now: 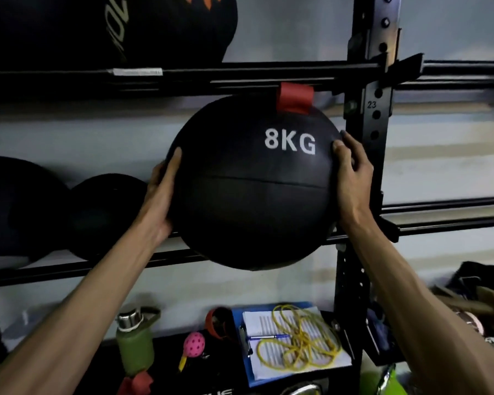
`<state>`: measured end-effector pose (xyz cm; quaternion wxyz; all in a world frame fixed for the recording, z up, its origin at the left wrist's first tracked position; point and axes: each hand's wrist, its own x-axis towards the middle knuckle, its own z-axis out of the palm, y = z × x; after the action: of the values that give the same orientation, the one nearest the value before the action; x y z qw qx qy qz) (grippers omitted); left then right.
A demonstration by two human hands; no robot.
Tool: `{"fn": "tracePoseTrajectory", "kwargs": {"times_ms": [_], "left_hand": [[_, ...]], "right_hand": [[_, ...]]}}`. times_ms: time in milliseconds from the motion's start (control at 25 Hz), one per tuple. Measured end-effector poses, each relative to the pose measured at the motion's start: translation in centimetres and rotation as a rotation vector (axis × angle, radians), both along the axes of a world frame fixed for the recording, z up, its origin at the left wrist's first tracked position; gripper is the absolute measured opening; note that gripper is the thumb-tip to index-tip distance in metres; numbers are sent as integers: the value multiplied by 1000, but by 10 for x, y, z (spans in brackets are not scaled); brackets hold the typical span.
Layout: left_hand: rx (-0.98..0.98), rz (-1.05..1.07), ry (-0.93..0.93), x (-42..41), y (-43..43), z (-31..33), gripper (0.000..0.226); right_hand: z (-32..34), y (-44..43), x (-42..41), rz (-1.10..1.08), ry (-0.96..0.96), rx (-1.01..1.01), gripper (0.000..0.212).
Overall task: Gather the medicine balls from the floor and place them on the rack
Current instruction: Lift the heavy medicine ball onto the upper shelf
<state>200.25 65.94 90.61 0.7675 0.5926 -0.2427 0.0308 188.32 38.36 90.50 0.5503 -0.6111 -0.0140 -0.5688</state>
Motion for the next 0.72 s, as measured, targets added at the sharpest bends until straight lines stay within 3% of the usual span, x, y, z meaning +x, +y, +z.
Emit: {"fn": "tracePoseTrajectory", "kwargs": {"times_ms": [160,280,440,720], "left_hand": [[55,-121,36,48,-6,8,67],[-16,-31,76,76,-11,-6,58],[-19,133,-67,106,-16,-29,74],[3,243,-249,98,-24,-42,75]], "right_hand": [[5,-13,34,53,58,-124,42],[8,-13,70,64,105,-256,46],[-2,-16,105,26,117,-259,48],[-11,-14,101,9,118,-207,47]]}}
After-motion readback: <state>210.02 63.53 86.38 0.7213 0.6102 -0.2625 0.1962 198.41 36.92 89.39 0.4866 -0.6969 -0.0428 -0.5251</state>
